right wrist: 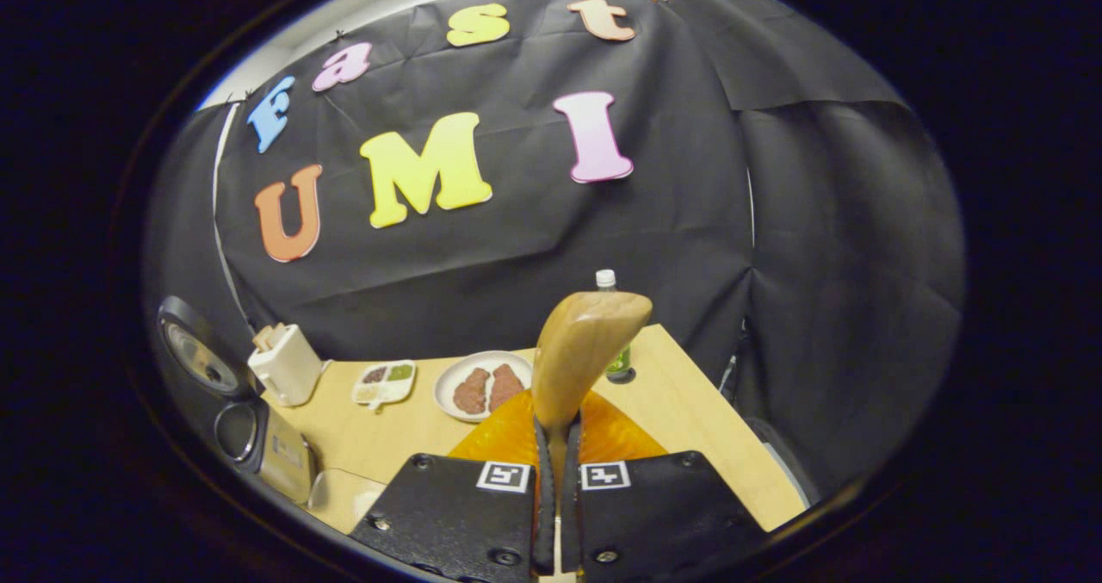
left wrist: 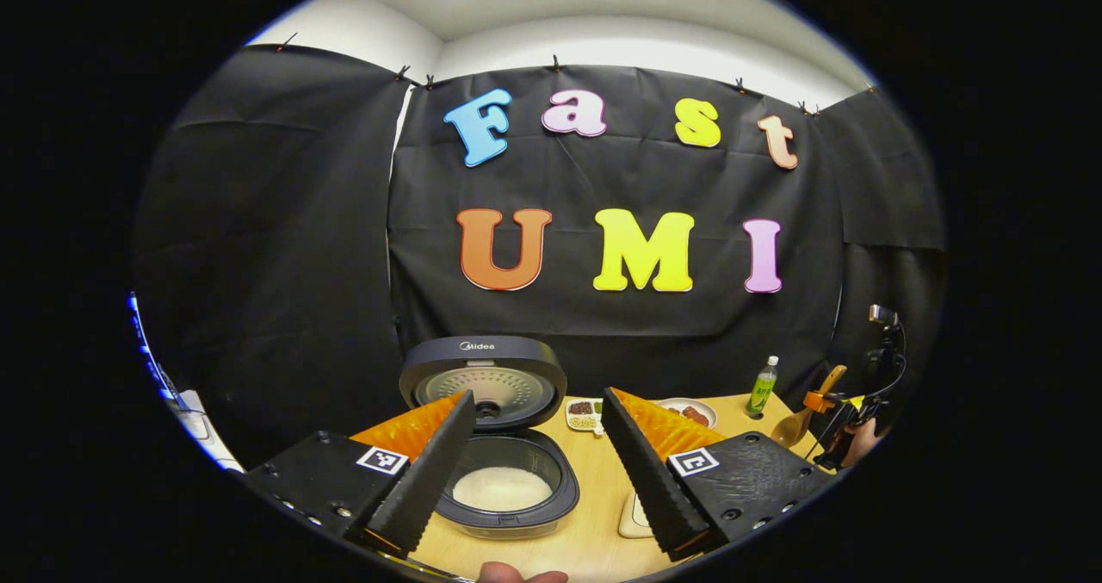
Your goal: Close the left gripper, press the button to open the rice cooker; take a wooden spoon from the chopstick holder with the right hand, scoop a spoonful of rice and pour it into the rice cooker, then put the wooden spoon back into the chopstick holder.
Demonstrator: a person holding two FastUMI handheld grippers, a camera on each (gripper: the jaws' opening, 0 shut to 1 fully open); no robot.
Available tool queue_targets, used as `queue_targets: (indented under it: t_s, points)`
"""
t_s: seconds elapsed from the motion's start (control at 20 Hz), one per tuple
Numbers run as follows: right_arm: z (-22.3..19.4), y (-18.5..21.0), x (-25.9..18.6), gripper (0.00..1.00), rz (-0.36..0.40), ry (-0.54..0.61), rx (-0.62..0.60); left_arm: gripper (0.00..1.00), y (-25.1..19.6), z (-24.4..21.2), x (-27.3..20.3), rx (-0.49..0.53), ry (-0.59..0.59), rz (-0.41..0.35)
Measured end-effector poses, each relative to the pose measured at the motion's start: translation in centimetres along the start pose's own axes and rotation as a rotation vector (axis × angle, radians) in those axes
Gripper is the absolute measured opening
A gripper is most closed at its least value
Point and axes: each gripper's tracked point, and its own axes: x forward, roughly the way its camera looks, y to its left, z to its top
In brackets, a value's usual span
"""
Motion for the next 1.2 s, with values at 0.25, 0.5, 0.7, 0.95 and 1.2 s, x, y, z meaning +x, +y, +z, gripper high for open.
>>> queue_targets:
  t_s: [0.25,0.5,0.7,0.95,1.2]
  points:
    - [-3.7,-1.3,3.1,0.11,0.002,0.056,0.02,0.95,-0.5,-0.4,0.8,0.023,0.037,0.021]
    - [-4.3,-2.0,3.6,0.2,-0.001,0.057,0.031,0.94,-1.4,0.1,1.8,0.041,0.025,0.018]
    - [-1.6,-2.4,2.3,0.64,-0.015,-0.02,0.008,0.95,-1.8,0.6,1.9,0.031,0.01,0.016]
    - [3.1,-2.3,-0.3,0.94,-0.02,-0.108,-0.028,0.94,-1.0,2.4,2.3,0.035,-0.03,0.041]
    - [7.8,0.0,-3.6,0.99,0.027,-0.189,-0.057,0.94,1.3,5.7,3.9,0.009,-0.054,0.102]
